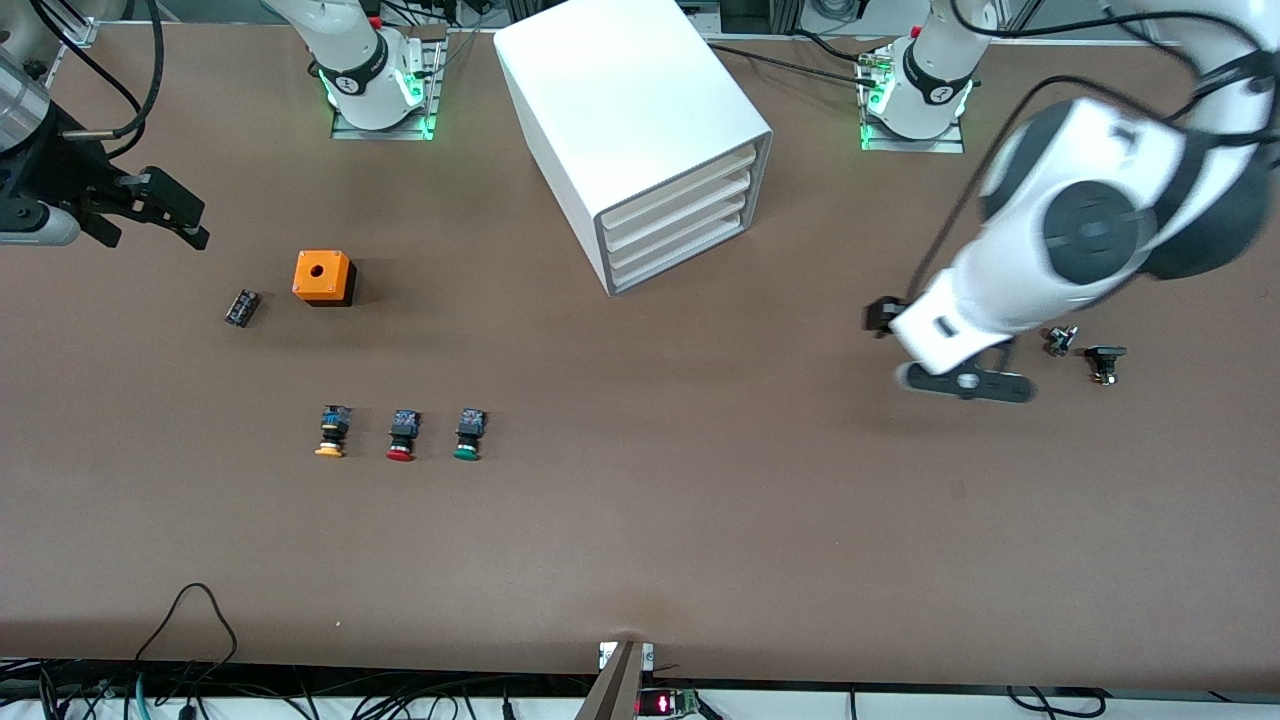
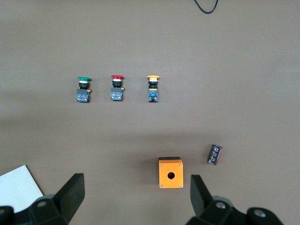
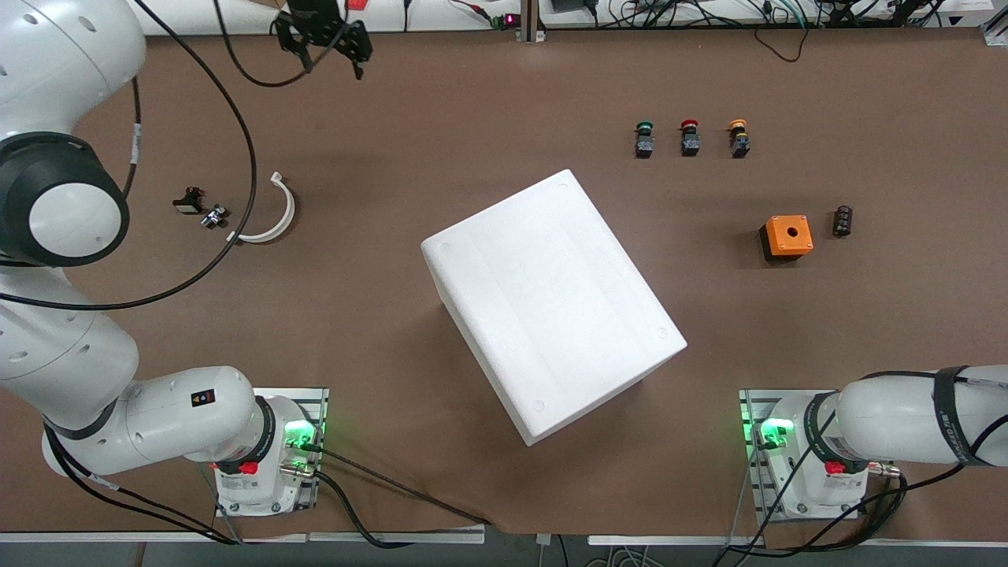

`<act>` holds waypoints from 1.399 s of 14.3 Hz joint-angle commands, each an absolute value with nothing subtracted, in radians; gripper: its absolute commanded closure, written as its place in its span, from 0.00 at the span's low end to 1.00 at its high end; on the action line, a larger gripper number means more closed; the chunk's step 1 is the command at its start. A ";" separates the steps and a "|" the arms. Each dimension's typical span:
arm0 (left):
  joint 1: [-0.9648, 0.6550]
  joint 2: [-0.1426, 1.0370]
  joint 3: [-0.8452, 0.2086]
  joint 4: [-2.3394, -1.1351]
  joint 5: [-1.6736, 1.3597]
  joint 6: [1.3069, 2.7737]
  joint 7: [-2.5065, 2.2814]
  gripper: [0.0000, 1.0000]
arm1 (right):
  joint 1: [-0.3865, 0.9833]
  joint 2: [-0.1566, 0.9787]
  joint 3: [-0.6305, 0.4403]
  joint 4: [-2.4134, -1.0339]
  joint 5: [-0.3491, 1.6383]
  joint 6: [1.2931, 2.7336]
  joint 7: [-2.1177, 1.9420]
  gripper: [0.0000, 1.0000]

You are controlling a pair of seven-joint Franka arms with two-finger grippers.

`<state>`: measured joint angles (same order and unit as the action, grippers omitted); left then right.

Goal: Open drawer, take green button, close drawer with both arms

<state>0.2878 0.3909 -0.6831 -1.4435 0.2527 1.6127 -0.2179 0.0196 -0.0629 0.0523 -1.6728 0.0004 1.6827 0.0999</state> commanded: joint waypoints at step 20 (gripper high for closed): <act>-0.034 -0.002 -0.011 -1.647 0.026 1.672 0.155 0.00 | 0.018 -0.055 0.057 -1.663 -0.002 1.690 0.092 0.00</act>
<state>-0.0153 -0.0341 -0.0240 -1.7024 0.0363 1.7053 0.1609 0.0201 -0.0592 0.0535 -1.6728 0.0004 1.6856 0.0990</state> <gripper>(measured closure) 0.000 0.000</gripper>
